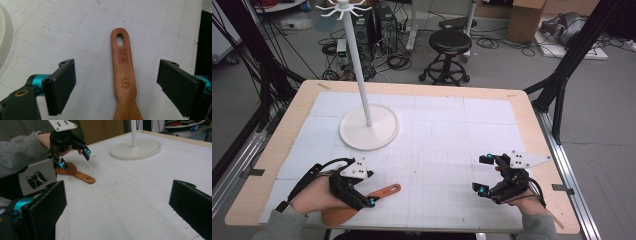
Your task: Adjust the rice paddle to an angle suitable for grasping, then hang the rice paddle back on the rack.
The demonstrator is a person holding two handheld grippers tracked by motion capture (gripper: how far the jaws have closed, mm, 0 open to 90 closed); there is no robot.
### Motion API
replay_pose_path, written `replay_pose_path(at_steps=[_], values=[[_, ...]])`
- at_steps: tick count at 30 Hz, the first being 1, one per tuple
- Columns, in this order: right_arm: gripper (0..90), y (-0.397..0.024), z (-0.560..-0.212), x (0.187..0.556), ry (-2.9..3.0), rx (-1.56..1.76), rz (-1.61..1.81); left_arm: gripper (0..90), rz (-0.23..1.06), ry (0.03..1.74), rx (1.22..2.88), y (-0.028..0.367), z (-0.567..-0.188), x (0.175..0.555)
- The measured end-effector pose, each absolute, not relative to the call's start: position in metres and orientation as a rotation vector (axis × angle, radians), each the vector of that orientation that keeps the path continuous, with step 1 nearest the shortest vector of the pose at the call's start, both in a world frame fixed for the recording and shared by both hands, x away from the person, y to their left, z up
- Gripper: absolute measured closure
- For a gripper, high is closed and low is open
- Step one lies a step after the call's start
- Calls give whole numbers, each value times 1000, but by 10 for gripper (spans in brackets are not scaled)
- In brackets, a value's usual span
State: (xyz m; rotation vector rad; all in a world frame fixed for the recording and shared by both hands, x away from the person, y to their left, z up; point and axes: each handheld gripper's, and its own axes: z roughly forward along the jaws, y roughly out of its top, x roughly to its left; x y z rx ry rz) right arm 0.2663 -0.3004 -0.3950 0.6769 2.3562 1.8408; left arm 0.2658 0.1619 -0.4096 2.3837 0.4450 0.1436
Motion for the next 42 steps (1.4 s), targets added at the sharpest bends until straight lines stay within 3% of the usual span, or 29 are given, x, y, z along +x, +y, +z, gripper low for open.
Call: replay_pose_path(at_steps=[10, 22, 31, 42], values=[[0, -304, -399, 267, 2343, 689, 1868, 186, 43, 438, 2474, 156, -419, 275], [0, -307, -401, 267, 2332, 708, 1877, 281, 108, 389, 2542, 148, -426, 272], [0, -308, -402, 267, 2330, 722, 1878, 515, 100, 385, 2550, 146, -422, 269], [0, -307, -402, 267, 2328, 717, 1878, 618, 88, 363, 2558, 146, -421, 267]])
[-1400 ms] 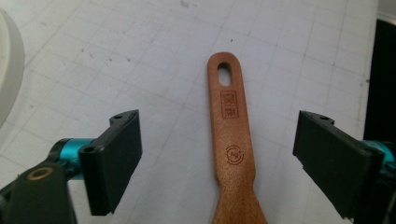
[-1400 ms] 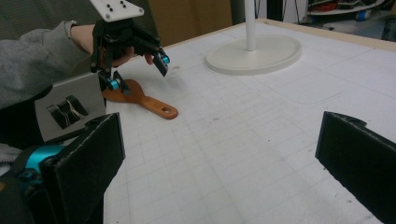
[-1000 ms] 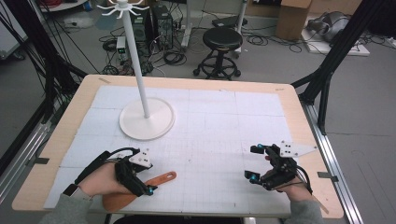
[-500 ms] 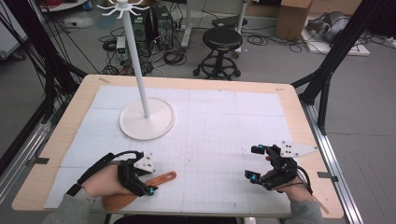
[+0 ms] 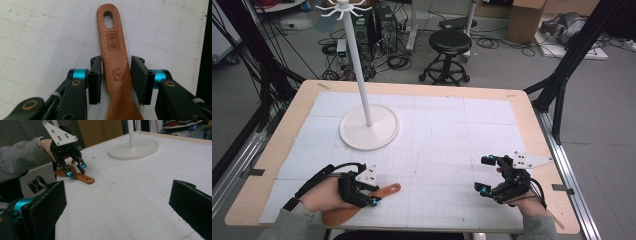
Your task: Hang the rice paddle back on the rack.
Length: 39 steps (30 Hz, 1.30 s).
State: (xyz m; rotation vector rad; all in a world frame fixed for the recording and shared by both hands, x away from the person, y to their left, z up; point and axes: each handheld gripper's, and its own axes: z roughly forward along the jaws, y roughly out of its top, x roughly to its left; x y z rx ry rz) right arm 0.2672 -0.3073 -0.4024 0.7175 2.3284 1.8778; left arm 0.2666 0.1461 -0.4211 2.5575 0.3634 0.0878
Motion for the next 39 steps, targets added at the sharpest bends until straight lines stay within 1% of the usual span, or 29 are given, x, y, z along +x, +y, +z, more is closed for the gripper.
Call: replay_pose_path(at_steps=[7, 21, 29, 34, 39], values=[[0, -308, -402, 267, 2329, 725, 1880, 627, 89, 375, 2559, 146, -421, 265], [0, -307, -403, 267, 2332, 718, 1873, 634, 91, 396, 2612, 146, -417, 263], [0, -307, -403, 267, 2342, 722, 1863, 642, 90, 397, 2613, 146, -417, 262], [0, -307, -403, 267, 2343, 723, 1862, 651, 112, 366, 2611, 147, -417, 261], [0, -307, -403, 267, 2342, 728, 1867, 651, 112, 389, 2588, 150, -413, 261]])
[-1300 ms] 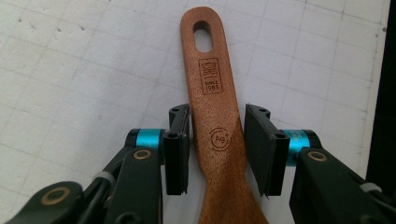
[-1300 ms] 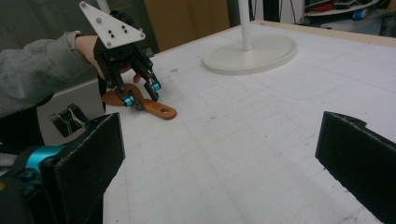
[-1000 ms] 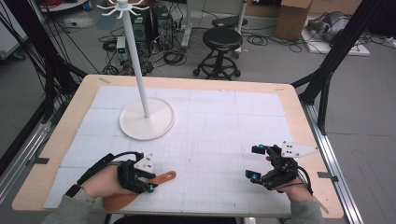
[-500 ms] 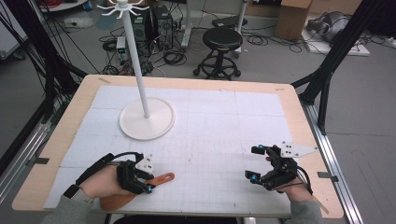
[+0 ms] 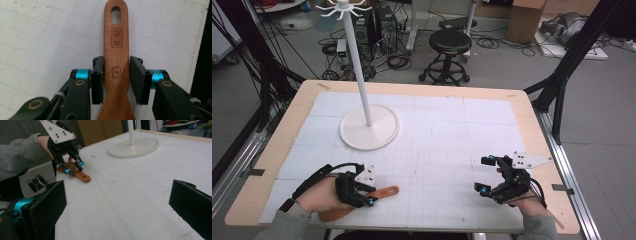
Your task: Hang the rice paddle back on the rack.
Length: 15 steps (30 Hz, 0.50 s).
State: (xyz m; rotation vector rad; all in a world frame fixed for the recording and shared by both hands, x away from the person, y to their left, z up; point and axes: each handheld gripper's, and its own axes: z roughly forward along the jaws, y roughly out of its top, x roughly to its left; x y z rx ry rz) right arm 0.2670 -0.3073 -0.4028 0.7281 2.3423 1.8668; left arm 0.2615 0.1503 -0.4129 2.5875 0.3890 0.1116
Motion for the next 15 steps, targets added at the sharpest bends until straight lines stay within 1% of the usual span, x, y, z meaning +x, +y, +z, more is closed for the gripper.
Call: replay_pose_path(at_steps=[7, 10, 15], values=[[0, -307, -403, 267, 2344, 723, 1864, 651, 106, 412, 2481, 164, -397, 262], [0, -307, -403, 267, 2347, 725, 1863, 651, 104, 395, 2438, 169, -390, 260], [0, -307, -404, 268, 2343, 722, 1865, 651, 129, 389, 2410, 176, -379, 259]])
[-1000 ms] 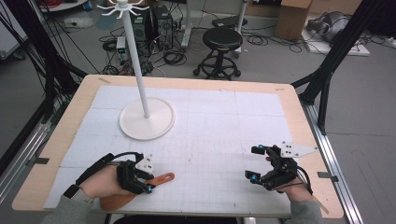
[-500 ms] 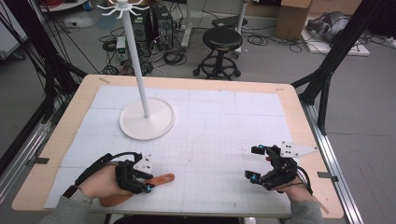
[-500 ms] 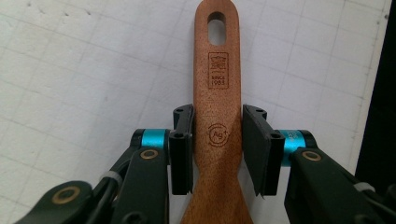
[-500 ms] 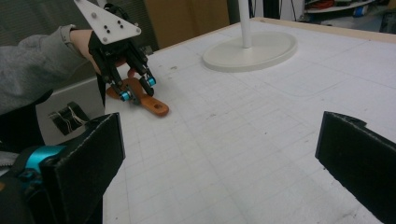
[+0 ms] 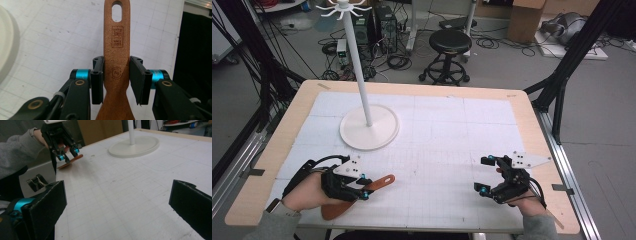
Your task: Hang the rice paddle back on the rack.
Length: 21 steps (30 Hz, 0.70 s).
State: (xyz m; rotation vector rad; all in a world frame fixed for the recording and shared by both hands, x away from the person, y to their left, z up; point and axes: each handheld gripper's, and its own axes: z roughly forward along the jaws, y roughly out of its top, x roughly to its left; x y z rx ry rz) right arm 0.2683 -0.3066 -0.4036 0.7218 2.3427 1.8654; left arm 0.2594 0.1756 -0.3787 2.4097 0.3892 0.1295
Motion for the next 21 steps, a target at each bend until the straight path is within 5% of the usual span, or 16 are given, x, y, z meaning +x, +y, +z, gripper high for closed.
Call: replay_pose_path(at_steps=[21], values=[[0, -306, -404, 269, 2353, 726, 1858, 651, 281, 460, 2182, 209, -343, 254]])
